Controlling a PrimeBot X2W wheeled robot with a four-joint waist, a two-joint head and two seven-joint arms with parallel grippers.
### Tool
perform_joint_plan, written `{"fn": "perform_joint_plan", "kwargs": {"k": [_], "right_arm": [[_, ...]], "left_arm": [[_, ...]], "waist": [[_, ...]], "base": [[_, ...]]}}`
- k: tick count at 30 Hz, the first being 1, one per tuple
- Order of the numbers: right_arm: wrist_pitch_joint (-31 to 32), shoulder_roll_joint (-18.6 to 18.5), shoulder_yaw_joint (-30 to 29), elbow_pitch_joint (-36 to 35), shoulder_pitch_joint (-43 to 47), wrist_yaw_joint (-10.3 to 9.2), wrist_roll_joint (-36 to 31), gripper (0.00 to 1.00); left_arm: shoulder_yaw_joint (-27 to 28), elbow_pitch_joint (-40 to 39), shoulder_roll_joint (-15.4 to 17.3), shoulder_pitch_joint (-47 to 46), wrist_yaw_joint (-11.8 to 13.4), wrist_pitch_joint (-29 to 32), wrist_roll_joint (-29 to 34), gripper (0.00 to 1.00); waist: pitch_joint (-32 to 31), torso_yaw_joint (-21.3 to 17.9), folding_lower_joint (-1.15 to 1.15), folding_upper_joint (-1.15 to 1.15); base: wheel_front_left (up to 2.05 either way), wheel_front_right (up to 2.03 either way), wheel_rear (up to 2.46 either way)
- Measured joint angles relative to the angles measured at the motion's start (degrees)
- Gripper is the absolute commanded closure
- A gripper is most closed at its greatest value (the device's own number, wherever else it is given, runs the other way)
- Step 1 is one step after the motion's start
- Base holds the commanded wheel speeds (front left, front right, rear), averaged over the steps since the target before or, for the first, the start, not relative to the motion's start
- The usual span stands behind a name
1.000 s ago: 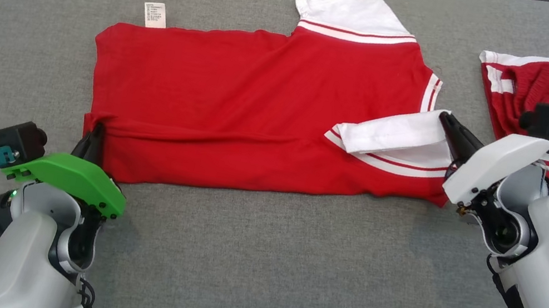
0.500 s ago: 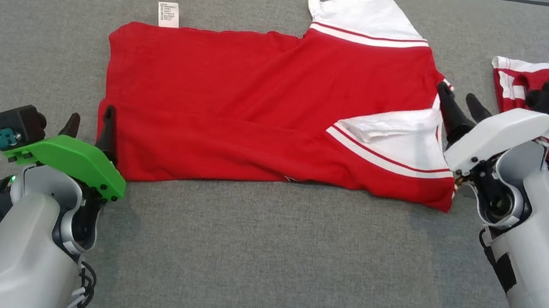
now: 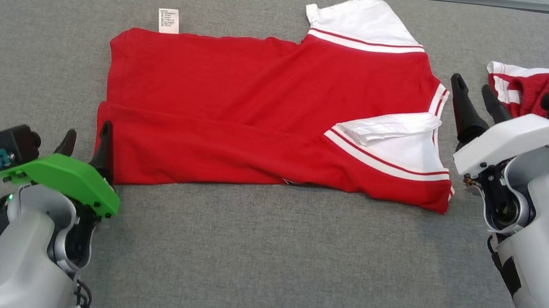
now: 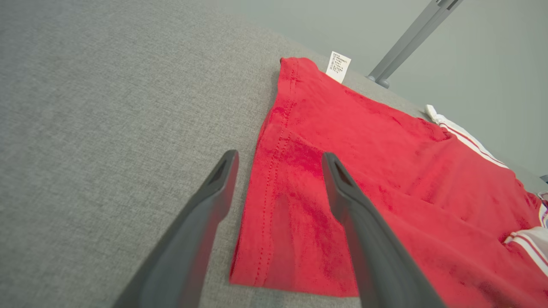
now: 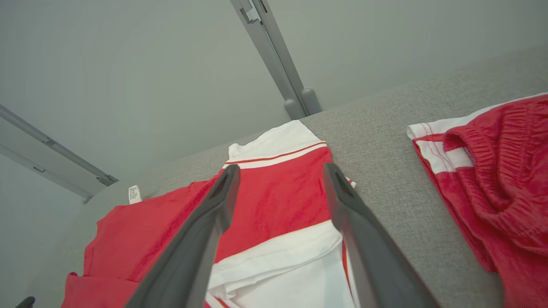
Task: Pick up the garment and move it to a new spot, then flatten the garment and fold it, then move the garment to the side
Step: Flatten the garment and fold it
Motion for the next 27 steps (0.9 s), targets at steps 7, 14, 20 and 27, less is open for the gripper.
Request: {"fn": "perform_joint_plan", "kwargs": {"k": [7, 14, 20, 27], "right_arm": [[-5.25, -0.64, -0.24, -0.03, 4.85, 0.88, -0.15, 0.00], [-8.92, -0.55, -1.86, -0.21, 8.72, 1.14, 0.57, 0.00], [-9.42, 1.10, -1.65, -0.85, 10.48, 1.65, 1.00, 0.00], [-9.51, 1.87, -1.10, -1.36, 11.74, 2.05, 1.07, 0.00]], "left_arm": [[0.73, 1.43, 0.04, 5.45, -1.47, 0.10, -2.72, 0.00], [0.86, 1.34, -0.05, 6.85, -2.96, 1.05, -4.58, 0.00], [1.70, 1.32, -0.15, 7.49, -2.98, 1.64, -6.35, 0.14], [1.74, 1.46, -0.24, 7.48, -2.97, 2.19, -6.89, 0.66]], "waist": [[-0.96, -0.40, 0.00, 0.00], [-1.69, -1.14, 0.00, 0.00], [-1.67, -2.26, 0.00, 0.00], [-1.31, -3.77, 0.00, 0.00]], "base": [[0.00, 0.00, 0.00], [0.00, 0.00, 0.00], [0.00, 0.00, 0.00], [0.00, 0.00, 0.00]]}}
